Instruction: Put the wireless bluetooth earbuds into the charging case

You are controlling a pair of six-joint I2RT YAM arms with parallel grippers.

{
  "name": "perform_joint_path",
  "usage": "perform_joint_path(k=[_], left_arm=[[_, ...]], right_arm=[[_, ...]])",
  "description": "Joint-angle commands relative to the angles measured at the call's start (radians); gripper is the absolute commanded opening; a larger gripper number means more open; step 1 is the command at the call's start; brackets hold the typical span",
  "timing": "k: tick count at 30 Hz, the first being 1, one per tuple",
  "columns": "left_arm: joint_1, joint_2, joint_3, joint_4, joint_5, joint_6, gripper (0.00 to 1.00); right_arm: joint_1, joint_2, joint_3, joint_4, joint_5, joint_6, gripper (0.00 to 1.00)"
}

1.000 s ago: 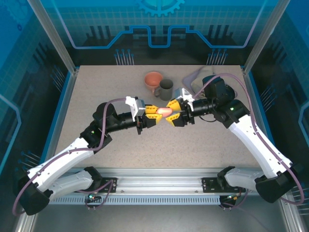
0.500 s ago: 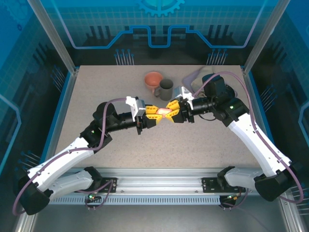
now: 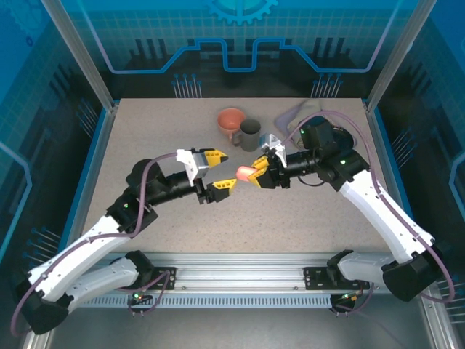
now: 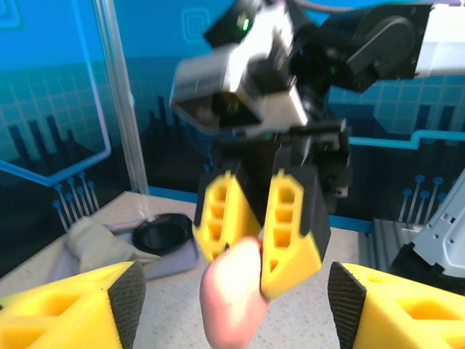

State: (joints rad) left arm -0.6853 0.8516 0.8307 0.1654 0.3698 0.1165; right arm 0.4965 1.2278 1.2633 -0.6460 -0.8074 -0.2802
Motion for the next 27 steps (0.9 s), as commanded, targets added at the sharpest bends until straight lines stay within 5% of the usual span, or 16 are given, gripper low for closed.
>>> perform_joint_path(k=[1, 9, 17, 27], left_arm=[[-0.002, -0.062, -0.003, -0.04, -0.064, 0.044, 0.72], [-0.003, -0.125, -0.001, -0.081, -0.106, 0.057, 0.75], [-0.003, -0.119, -0.001, -0.073, -0.097, 0.048, 0.94], [-0.002, -0.114, -0.025, -0.11, -0.104, 0.055, 0.99]], right_arm=[[-0.003, 0.045, -0.034, -0.038, 0.046, 0.058, 0.27], [0.018, 0.218, -0.098, -0.003, 0.062, 0.182, 0.24], [0.054, 0.447, -0.099, 0.041, 0.056, 0.267, 0.23], [0.078, 0.647, -0.058, 0.058, 0.061, 0.306, 0.22]])
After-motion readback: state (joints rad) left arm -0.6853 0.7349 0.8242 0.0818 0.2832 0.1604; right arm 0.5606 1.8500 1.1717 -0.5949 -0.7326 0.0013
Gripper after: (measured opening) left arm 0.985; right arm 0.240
